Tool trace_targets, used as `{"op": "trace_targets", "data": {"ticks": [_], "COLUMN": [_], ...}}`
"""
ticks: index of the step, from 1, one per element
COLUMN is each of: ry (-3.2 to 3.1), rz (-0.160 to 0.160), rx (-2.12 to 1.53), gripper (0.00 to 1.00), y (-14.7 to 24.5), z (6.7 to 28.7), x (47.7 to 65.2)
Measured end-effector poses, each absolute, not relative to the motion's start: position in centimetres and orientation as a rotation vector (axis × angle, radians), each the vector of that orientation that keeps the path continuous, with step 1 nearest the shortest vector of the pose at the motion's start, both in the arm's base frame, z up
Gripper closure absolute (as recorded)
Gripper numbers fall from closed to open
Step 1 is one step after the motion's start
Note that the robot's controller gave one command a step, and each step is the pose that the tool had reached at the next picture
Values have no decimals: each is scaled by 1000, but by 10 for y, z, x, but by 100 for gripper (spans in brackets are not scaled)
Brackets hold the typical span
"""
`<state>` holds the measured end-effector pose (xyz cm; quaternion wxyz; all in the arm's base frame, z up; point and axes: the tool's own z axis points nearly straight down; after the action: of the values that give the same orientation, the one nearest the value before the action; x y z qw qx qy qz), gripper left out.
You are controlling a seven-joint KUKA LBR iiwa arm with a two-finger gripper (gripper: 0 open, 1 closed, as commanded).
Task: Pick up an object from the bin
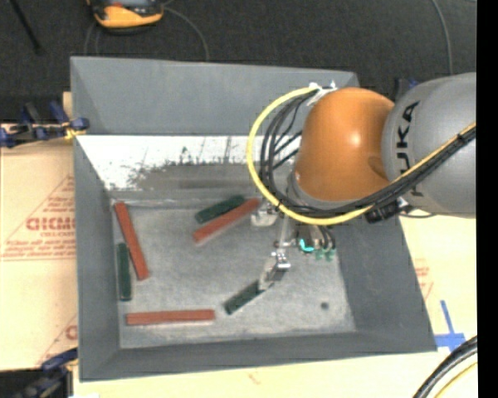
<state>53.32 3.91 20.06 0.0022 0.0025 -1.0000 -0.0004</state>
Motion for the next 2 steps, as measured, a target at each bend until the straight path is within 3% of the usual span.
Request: {"op": "trace_targets", "data": {"ticks": [1, 2], "ry": [-3145, -3150], "rz": [-2, -13], "rx": [6, -145], "gripper": [0, 100], "y": [39, 6], "z": [205, 88], "x": [535, 520]}}
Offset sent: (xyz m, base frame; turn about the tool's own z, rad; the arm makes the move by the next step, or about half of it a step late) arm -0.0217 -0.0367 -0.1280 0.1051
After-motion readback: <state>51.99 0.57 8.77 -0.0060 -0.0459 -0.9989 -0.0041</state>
